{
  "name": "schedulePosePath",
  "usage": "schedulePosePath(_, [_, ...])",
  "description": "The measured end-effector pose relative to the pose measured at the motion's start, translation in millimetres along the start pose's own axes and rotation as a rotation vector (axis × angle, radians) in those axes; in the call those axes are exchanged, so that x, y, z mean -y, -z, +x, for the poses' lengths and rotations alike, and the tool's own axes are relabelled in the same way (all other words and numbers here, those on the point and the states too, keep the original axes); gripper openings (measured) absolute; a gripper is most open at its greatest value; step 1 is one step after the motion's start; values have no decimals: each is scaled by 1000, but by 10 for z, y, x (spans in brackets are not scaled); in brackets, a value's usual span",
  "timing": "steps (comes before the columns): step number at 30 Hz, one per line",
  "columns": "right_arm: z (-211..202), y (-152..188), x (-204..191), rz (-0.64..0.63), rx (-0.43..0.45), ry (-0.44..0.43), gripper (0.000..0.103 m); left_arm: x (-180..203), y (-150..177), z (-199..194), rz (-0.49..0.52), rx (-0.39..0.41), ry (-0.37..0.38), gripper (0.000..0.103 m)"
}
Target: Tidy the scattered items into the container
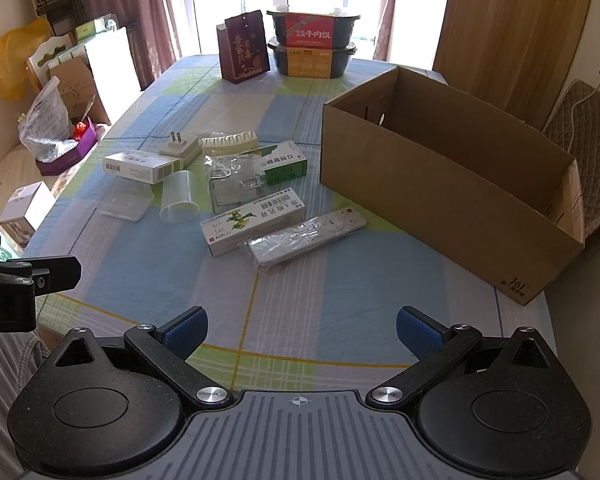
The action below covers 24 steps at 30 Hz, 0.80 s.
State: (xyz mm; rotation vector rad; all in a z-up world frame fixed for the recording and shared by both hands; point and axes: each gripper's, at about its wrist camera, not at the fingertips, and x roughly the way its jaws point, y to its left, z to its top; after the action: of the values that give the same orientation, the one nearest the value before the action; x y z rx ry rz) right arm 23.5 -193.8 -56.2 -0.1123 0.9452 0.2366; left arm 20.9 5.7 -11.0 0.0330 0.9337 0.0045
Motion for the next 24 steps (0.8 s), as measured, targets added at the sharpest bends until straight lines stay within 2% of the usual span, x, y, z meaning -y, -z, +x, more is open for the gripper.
schedulePosePath(24, [121, 10, 2, 1, -31, 2, 103, -8, 10, 127, -3, -33, 10, 102])
